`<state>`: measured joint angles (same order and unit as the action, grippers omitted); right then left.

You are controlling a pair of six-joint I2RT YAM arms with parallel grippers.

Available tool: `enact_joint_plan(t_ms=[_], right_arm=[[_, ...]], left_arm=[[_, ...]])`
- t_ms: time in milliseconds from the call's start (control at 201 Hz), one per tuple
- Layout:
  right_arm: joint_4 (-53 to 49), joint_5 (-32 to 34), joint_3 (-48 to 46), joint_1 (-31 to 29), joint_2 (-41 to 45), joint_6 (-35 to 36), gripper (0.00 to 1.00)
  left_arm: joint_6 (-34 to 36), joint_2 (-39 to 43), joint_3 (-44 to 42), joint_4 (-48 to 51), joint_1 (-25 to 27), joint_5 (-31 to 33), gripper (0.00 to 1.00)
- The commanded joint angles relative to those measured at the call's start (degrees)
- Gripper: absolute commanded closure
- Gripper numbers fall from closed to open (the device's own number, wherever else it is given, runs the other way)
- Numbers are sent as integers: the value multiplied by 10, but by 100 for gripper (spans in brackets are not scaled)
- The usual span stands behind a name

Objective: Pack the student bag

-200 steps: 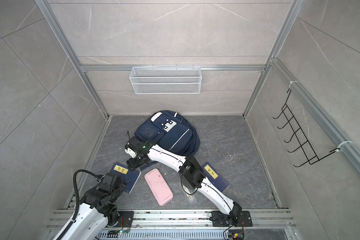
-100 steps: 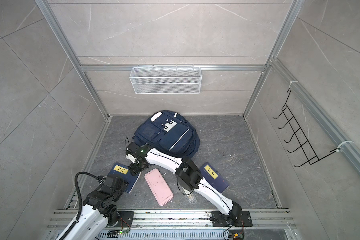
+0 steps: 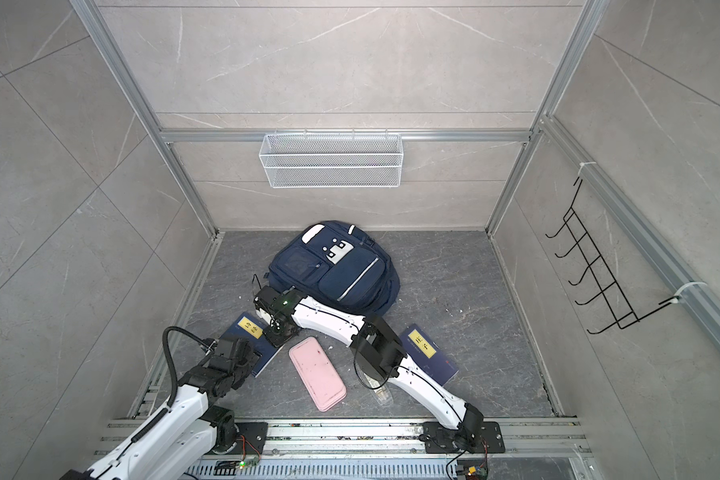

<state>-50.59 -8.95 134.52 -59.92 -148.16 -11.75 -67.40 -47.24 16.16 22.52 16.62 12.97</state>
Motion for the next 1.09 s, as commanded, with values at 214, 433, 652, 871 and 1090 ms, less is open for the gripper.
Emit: enact_joint_plan(t_ms=[214, 433, 652, 871, 1090], right_arm=[[19, 39, -76, 21, 67, 6, 52], [99, -28, -134, 51, 84, -19, 46], [112, -72, -108, 64, 58, -32, 43], [117, -62, -93, 65, 38, -46, 43], [107, -77, -67, 64, 15, -57, 49]], left_arm=[[78, -106, 25, -40, -8, -102, 36], [81, -49, 10, -6, -26, -88, 36], [98, -54, -6, -17, -76, -122, 36], [103, -66, -4, -31, -105, -133, 36], [117, -101, -1, -51, -138, -162, 37]])
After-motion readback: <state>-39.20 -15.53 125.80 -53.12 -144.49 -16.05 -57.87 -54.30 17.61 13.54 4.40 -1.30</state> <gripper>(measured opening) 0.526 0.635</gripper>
